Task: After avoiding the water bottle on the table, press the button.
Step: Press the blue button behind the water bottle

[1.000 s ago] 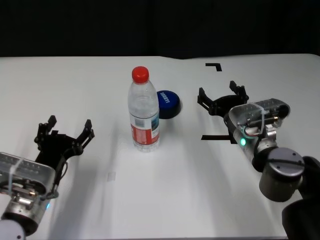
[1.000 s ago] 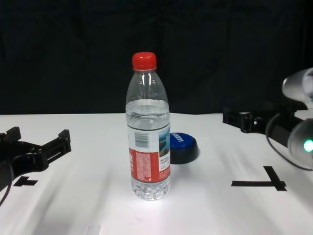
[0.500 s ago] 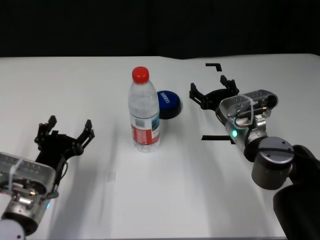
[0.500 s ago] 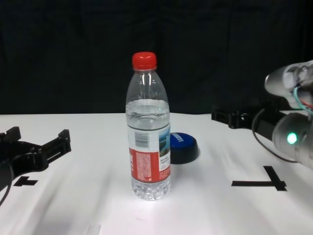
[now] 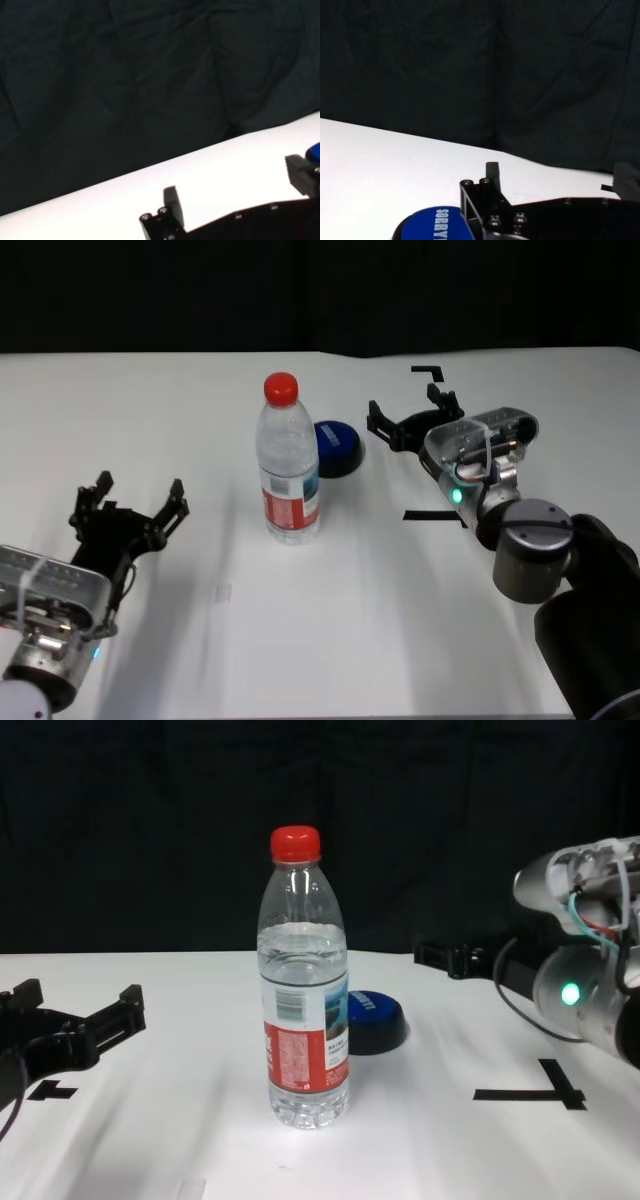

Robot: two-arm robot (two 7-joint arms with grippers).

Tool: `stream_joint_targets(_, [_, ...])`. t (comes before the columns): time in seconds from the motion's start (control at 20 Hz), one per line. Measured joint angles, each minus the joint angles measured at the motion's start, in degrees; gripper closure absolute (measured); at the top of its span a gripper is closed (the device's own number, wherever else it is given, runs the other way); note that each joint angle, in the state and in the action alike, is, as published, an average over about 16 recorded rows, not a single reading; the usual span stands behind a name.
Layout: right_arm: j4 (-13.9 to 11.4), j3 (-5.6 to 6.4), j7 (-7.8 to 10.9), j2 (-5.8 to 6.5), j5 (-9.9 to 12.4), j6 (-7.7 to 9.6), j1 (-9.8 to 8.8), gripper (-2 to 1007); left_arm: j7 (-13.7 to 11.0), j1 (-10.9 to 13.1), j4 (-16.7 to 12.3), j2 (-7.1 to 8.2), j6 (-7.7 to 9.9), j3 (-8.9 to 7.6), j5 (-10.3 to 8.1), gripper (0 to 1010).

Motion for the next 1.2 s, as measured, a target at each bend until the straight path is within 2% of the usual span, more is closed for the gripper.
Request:
stream_joint_targets(0.55, [5.05,-1.23,0.62,-0.69,-0.55,-0.39,3.49,2,0.00,0.00,0.00,0.00,0.00,0.00,0.00,7])
stream_joint_targets(1.2, [12.85,-2.35,0.76,-1.98,-1.45,-1.42,8.40,2,0.00,0.00,0.00,0.00,0.00,0.00,0.00,7])
